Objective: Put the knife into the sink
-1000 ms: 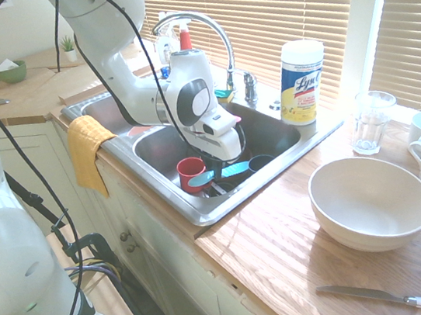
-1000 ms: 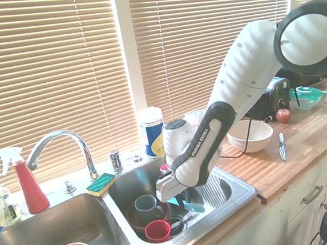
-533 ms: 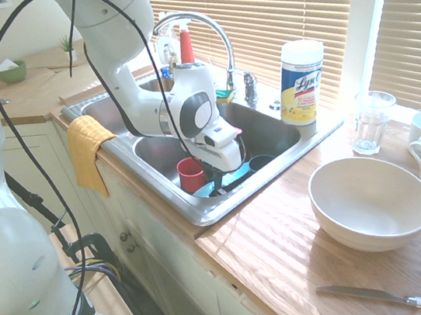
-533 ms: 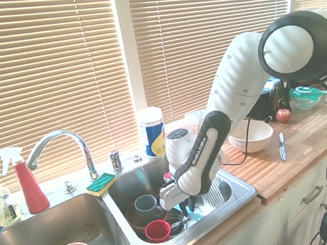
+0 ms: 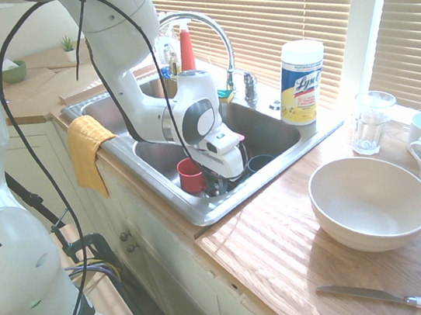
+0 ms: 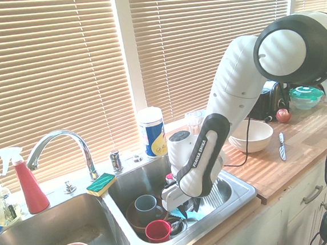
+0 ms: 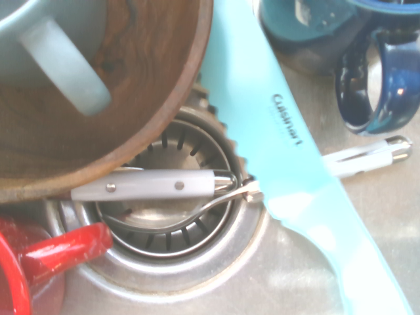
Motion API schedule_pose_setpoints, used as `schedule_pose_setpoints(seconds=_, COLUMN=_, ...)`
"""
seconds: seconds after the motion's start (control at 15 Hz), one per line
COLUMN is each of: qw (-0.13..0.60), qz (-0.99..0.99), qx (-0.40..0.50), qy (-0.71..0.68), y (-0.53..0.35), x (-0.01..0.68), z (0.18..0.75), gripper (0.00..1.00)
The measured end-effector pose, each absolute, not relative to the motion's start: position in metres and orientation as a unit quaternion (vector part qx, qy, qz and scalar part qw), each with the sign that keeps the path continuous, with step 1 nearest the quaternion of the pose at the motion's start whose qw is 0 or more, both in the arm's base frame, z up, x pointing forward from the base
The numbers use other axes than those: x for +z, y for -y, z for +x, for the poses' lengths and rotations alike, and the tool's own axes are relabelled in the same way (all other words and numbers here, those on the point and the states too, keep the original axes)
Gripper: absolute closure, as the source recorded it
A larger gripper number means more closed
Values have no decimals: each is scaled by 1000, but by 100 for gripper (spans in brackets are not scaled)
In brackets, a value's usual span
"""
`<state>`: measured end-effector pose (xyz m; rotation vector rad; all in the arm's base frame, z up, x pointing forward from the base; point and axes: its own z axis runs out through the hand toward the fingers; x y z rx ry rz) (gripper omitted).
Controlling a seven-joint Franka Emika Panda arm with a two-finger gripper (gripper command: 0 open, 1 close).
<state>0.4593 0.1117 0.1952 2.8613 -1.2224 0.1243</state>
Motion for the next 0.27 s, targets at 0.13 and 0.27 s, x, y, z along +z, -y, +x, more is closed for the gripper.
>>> schedule_pose_setpoints(seconds=0.13, qw=5, qz=920, qx=52, qy=389, y=-116, x=210, z=464, gripper=0)
schedule_pose_setpoints(seconds=0.27, qw=-3, qz=920, qx=68, qy=386, y=-121, x=242, z=471, gripper=0)
